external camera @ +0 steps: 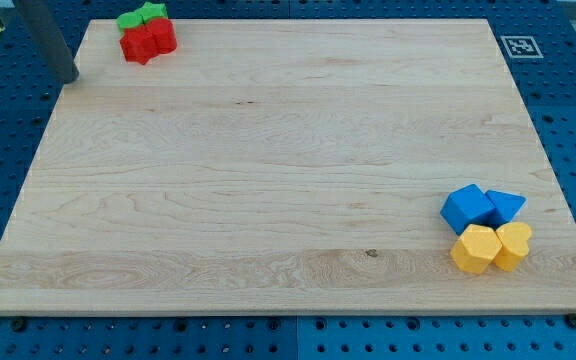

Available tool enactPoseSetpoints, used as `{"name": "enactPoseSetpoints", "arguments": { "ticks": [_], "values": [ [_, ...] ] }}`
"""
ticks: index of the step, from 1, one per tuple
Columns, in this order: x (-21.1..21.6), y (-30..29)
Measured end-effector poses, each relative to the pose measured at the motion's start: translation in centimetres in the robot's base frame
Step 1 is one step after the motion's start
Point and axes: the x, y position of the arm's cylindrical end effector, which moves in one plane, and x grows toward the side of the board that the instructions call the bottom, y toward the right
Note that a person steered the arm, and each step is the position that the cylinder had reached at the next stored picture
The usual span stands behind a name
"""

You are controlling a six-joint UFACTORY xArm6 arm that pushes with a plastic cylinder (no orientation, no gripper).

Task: Move the group of blocks right and down a bit

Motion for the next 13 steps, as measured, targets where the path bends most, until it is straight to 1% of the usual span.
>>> {"name": "enactPoseSetpoints", "arguments": {
  "ticks": [1,2,3,5,6,8,10,13],
  "values": [
    [-0.3,-0.1],
    [-2.9,1.2],
    [-3.4,3.2],
    [-3.8,3.2],
    [-6.1,3.1],
    [-7.9,2.3],
    [-11.5,0.3],
    [-11.6,1.7]
  ]
}}
